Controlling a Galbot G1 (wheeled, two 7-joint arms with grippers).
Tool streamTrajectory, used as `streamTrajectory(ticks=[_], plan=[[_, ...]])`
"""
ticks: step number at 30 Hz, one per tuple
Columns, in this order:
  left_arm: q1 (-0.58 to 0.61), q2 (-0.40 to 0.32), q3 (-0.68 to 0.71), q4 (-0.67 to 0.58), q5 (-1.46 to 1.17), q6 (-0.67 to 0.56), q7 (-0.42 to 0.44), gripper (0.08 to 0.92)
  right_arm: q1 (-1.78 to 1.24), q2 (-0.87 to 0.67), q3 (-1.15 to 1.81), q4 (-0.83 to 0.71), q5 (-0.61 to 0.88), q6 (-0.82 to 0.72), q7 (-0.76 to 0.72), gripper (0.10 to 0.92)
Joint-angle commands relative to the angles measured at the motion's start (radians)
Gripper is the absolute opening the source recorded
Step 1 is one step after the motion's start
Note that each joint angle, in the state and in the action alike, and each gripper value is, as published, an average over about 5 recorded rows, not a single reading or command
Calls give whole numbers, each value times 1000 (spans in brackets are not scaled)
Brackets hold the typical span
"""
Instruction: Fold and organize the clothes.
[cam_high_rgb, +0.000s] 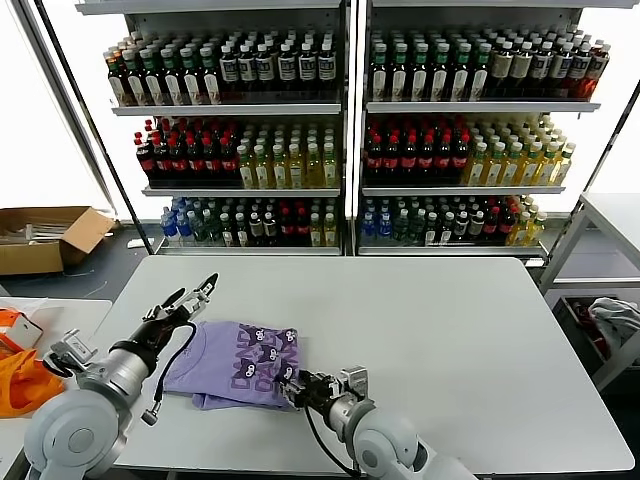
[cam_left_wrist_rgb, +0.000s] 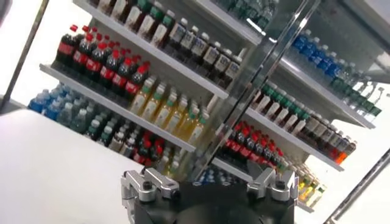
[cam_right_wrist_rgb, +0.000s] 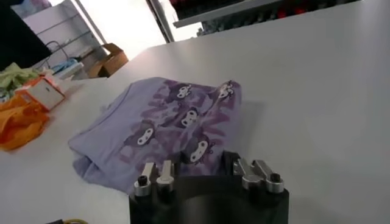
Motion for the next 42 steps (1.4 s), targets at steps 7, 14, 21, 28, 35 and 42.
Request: streamTrajectory(ticks=[7, 14, 21, 28, 35, 42], plan=[[35, -15, -41, 4, 14, -6, 43, 822, 12, -53, 12, 14, -130, -19, -98, 228], [56, -9, -69, 22, 14, -12, 64, 823, -125, -319, 242, 138, -131, -20, -226, 112], [54, -30, -44, 42, 35, -18, 76, 823, -267, -579, 458, 158, -146, -19, -318, 112], [47, -56, -20, 43, 53, -17, 75, 823, -306, -549, 547, 180, -231, -18, -310, 134], [64, -53, -40, 30, 51, -18, 76, 822, -325, -485, 612, 233, -328, 12, -243, 324], [64, -62, -28, 29, 59, -18, 76, 823, -171, -306, 437, 210, -324, 103, -125, 523]])
